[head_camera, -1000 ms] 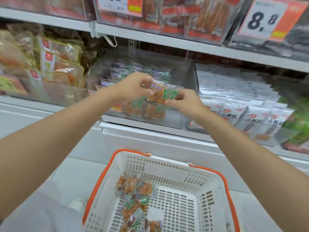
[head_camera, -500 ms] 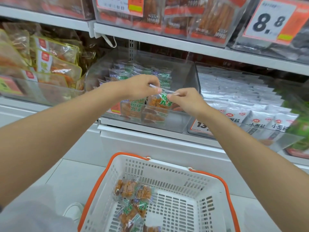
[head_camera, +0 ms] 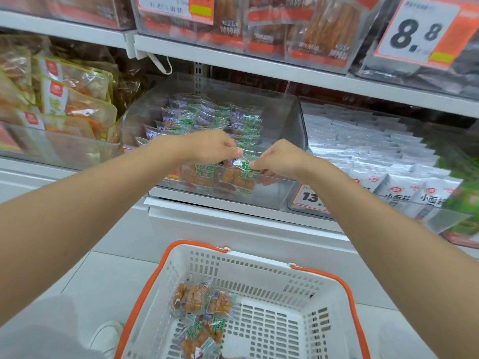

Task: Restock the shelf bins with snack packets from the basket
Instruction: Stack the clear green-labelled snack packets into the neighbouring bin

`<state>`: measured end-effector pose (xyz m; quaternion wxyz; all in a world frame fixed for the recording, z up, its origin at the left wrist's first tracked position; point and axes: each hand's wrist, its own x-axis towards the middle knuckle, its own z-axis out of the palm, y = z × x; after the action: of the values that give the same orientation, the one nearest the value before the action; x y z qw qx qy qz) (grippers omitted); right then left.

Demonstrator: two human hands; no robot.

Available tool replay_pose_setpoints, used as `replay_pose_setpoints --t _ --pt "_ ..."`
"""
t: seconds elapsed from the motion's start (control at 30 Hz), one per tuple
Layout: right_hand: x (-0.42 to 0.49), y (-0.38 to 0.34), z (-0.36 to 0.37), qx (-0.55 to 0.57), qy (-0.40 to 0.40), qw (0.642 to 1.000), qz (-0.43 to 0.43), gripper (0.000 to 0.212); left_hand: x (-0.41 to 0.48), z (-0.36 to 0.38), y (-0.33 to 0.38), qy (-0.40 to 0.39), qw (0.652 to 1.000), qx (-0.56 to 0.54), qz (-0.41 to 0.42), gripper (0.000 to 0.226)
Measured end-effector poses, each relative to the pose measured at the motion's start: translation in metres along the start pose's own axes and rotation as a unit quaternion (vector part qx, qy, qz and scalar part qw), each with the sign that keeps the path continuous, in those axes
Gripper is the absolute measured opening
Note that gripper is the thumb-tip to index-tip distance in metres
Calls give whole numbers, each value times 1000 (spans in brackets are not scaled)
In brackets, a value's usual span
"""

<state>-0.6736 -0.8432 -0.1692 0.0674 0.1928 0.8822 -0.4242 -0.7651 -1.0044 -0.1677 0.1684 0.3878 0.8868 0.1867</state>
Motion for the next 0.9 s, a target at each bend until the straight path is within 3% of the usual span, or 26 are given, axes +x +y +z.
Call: replay_pose_setpoints --t 0.33,0.5,0.7,0.83,0.9 --pt "5 -5 7 -4 -42 998 50 29 0 6 4 -37 994 95 -31 54" --pt "8 -8 8 -4 -51 996 74 30 1 4 1 -59 993 88 -43 53" --pt "-4 -13 -6 16 -70 992 104 10 -4 2 -9 56 996 64 4 42" --pt "0 -10 -12 75 33 991 104 47 -2 -3 -8 192 978 73 41 29" --pt "12 -10 -8 134 60 983 107 55 6 -4 -11 200 975 99 18 28"
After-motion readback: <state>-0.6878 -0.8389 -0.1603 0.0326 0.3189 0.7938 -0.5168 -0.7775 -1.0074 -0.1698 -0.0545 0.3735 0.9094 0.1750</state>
